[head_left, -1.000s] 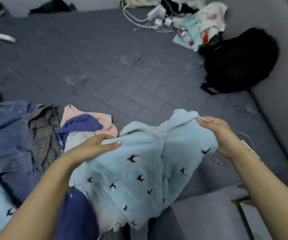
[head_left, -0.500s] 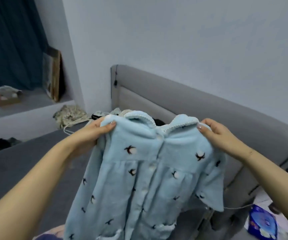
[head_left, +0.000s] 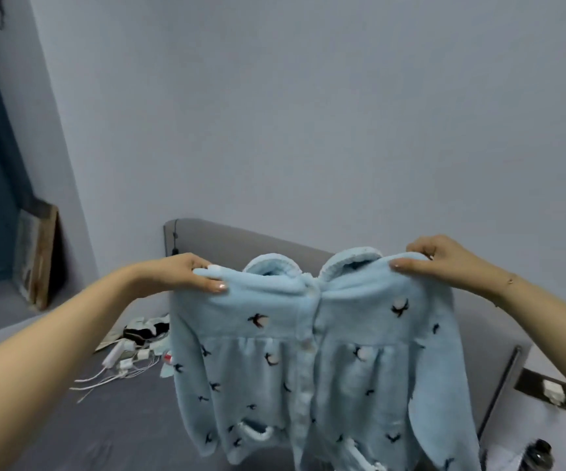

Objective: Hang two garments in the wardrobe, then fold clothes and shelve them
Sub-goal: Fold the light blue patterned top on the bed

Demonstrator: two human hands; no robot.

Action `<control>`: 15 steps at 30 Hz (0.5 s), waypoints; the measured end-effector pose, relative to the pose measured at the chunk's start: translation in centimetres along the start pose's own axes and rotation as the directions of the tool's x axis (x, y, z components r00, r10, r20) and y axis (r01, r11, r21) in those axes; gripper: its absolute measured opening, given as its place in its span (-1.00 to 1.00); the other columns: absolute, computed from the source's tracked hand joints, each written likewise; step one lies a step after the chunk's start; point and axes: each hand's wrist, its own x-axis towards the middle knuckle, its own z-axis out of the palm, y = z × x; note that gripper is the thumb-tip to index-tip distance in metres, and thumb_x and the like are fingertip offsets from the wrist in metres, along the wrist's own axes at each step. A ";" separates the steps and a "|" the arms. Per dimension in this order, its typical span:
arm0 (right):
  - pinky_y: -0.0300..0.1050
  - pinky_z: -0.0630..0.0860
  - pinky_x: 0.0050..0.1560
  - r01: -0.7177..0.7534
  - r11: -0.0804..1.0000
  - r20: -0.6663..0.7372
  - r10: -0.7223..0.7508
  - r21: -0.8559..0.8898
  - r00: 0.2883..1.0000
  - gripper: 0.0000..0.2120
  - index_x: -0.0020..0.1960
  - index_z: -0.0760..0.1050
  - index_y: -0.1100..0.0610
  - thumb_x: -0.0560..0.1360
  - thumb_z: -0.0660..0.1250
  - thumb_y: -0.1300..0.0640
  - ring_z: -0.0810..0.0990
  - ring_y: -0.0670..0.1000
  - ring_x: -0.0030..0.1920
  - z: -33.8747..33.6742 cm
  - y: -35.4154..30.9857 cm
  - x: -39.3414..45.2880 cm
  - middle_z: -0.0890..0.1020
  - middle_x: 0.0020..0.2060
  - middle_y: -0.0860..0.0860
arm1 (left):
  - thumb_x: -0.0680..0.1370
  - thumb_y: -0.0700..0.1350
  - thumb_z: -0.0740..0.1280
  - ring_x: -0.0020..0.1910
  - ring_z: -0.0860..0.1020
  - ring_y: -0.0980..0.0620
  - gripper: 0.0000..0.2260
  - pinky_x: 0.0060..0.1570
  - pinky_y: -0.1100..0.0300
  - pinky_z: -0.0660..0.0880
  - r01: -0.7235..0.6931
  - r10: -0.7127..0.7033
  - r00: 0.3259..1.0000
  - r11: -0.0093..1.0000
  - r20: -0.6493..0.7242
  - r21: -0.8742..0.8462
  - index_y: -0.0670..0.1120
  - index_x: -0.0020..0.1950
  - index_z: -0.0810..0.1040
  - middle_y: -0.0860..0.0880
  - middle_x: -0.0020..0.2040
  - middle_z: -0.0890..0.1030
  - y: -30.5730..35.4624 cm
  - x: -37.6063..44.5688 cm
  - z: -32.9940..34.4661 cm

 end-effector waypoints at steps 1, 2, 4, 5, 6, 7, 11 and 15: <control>-0.28 0.23 -0.40 0.001 0.998 0.002 -0.001 0.067 1.000 -0.44 -0.38 0.35 0.19 0.35 0.36 -0.30 0.32 -0.09 -0.40 -0.4 0.6 0.2 0.37 -0.45 -0.07 | 0.50 0.02 0.46 0.23 0.58 -0.02 -0.67 0.15 0.20 0.51 -0.035 0.042 0.997 0.995 0.069 -0.093 0.00 0.24 0.60 -0.03 0.22 0.63 0.1 1.1 -0.2; -0.27 0.23 -0.39 -0.007 0.992 0.006 0.006 0.126 1.000 -0.46 -0.34 0.36 0.21 0.38 0.35 -0.27 0.33 -0.09 -0.38 -0.6 1.3 0.4 0.38 -0.43 -0.06 | 0.53 -0.06 0.44 0.28 0.54 -0.06 -0.64 0.19 0.17 0.50 -0.058 0.084 0.989 0.977 0.120 -0.205 -0.03 0.32 0.55 -0.07 0.29 0.58 0.3 2.2 -0.2; -0.23 0.25 -0.37 -0.021 0.978 -0.005 0.022 0.206 1.000 -0.52 -0.30 0.39 0.19 0.42 0.32 -0.24 0.36 -0.08 -0.37 -1.1 2.9 1.0 0.41 -0.41 -0.06 | 0.52 -0.13 0.43 0.33 0.50 -0.10 -0.60 0.18 0.16 0.50 -0.064 0.138 0.976 0.920 0.167 -0.386 -0.04 0.35 0.51 -0.12 0.34 0.53 0.6 4.4 0.1; -0.25 0.26 -0.37 -0.016 0.976 -0.029 0.023 0.219 0.999 -0.55 -0.30 0.40 0.15 0.43 0.31 -0.24 0.36 -0.10 -0.38 -1.3 3.6 1.4 0.41 -0.42 -0.08 | 0.51 -0.13 0.45 0.32 0.50 -0.12 -0.60 0.17 0.14 0.51 -0.063 0.149 0.974 0.902 0.170 -0.428 -0.04 0.34 0.52 -0.14 0.34 0.53 0.8 5.4 0.2; -0.28 0.27 -0.39 -0.009 0.976 -0.057 0.022 0.216 0.998 -0.58 -0.31 0.40 0.11 0.42 0.31 -0.24 0.35 -0.11 -0.39 -1.6 4.3 1.9 0.41 -0.43 -0.10 | 0.48 -0.11 0.48 0.30 0.52 -0.14 -0.58 0.15 0.12 0.52 -0.061 0.146 0.975 0.901 0.169 -0.429 -0.05 0.32 0.54 -0.16 0.32 0.54 1.1 6.4 0.4; -0.32 0.27 -0.42 -0.002 0.979 -0.079 0.019 0.203 0.997 -0.59 -0.32 0.40 0.10 0.41 0.32 -0.24 0.35 -0.13 -0.41 -1.9 5.0 2.5 0.40 -0.45 -0.11 | 0.43 -0.06 0.53 0.26 0.55 -0.15 -0.56 0.12 0.09 0.54 -0.058 0.130 0.979 0.918 0.160 -0.393 -0.06 0.29 0.56 -0.17 0.29 0.57 1.3 7.4 0.6; -0.36 0.27 -0.42 -0.018 0.991 -0.063 0.027 0.132 0.998 -0.60 -0.41 0.41 0.08 0.36 0.38 -0.21 0.34 -0.14 -0.45 -2.7 8.2 5.0 0.40 -0.50 -0.11 | 0.37 0.32 0.44 0.21 0.59 -0.11 -0.37 0.04 0.12 0.58 0.013 0.040 0.990 0.929 0.137 -0.369 -0.07 0.27 0.58 -0.14 0.23 0.62 1.6 11.6 0.8; -0.25 0.39 -0.31 -0.057 0.997 -0.121 0.063 0.048 0.991 -0.69 -0.37 0.56 0.02 0.40 0.44 -0.16 0.47 -0.16 -0.43 -2.7 12.2 7.8 0.56 -0.46 -0.10 | 0.55 0.24 0.28 0.20 0.59 -0.09 -0.56 0.06 0.12 0.58 0.018 -0.007 0.999 0.948 0.036 -0.316 -0.01 0.27 0.59 -0.10 0.21 0.63 2.1 16.5 1.0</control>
